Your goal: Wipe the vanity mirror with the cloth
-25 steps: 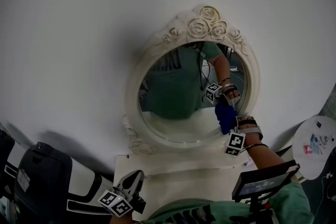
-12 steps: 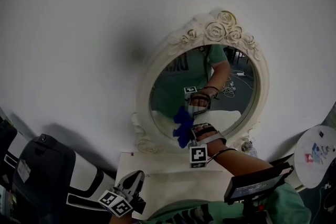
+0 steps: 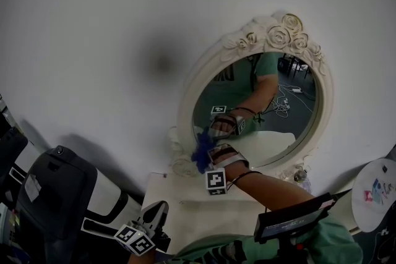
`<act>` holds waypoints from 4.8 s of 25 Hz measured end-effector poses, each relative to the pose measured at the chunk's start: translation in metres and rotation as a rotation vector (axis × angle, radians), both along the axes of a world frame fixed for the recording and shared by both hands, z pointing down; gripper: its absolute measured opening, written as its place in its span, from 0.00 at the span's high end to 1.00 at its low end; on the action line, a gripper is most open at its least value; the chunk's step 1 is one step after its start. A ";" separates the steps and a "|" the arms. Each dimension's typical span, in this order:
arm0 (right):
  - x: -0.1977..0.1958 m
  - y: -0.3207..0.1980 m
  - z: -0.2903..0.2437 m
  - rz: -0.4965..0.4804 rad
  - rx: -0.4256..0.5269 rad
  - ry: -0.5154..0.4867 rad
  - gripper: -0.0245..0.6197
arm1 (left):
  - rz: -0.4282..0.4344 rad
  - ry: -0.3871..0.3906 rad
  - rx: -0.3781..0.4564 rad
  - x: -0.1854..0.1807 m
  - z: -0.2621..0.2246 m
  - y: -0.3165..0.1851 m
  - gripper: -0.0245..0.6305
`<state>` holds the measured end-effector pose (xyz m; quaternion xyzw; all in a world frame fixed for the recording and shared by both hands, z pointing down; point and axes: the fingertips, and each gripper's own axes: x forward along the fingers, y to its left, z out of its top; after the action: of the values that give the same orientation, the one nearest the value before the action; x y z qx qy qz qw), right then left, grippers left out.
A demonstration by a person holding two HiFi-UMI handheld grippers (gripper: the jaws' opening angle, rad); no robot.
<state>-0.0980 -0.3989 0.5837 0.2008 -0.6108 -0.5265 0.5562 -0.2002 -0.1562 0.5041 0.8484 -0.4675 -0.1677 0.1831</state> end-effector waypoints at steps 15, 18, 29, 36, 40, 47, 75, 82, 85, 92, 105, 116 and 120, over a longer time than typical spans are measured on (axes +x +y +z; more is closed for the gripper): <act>0.223 -0.006 0.016 0.341 -0.049 0.053 0.83 | 0.110 -0.001 0.021 0.039 -0.009 -0.020 0.95; 0.275 -0.007 0.016 0.439 -0.049 0.071 0.83 | 0.122 -0.003 0.023 0.042 -0.010 -0.022 0.95; 0.346 -0.010 0.013 0.636 -0.097 0.079 0.84 | 0.142 -0.003 0.021 0.051 -0.008 -0.025 0.95; 0.295 0.005 0.011 0.521 -0.116 0.056 0.83 | 0.114 0.003 0.015 0.041 -0.008 -0.020 0.95; 0.200 0.011 0.021 0.332 -0.127 0.034 0.83 | 0.099 0.005 0.018 0.037 -0.008 -0.016 0.95; 0.063 0.015 0.052 0.104 -0.130 0.063 0.83 | 0.033 0.007 0.012 0.011 -0.005 -0.001 0.95; 0.287 -0.004 0.079 0.531 -0.186 0.170 0.84 | 0.137 -0.004 0.014 0.049 -0.009 -0.022 0.95; 0.305 -0.005 0.073 0.597 -0.204 0.145 0.84 | 0.153 -0.004 0.017 0.055 -0.009 -0.024 0.95; 0.306 -0.005 0.073 0.598 -0.209 0.150 0.84 | 0.145 -0.005 0.018 0.053 -0.009 -0.022 0.95; 0.275 0.008 0.074 0.501 -0.242 0.153 0.84 | 0.091 0.007 0.005 0.033 -0.003 -0.012 0.95; 0.054 0.020 0.088 0.087 -0.211 0.138 0.84 | -0.014 0.016 0.007 -0.002 0.001 0.009 0.95; 0.063 0.008 0.095 0.121 -0.226 0.167 0.84 | -0.028 0.009 -0.005 -0.007 0.002 0.013 0.95; 0.077 0.004 0.103 0.141 -0.227 0.192 0.84 | -0.001 0.002 -0.006 0.002 0.000 0.008 0.95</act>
<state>-0.0213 -0.3952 0.6863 0.1279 -0.5949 -0.4308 0.6665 -0.1983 -0.1486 0.5045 0.8474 -0.4684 -0.1673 0.1860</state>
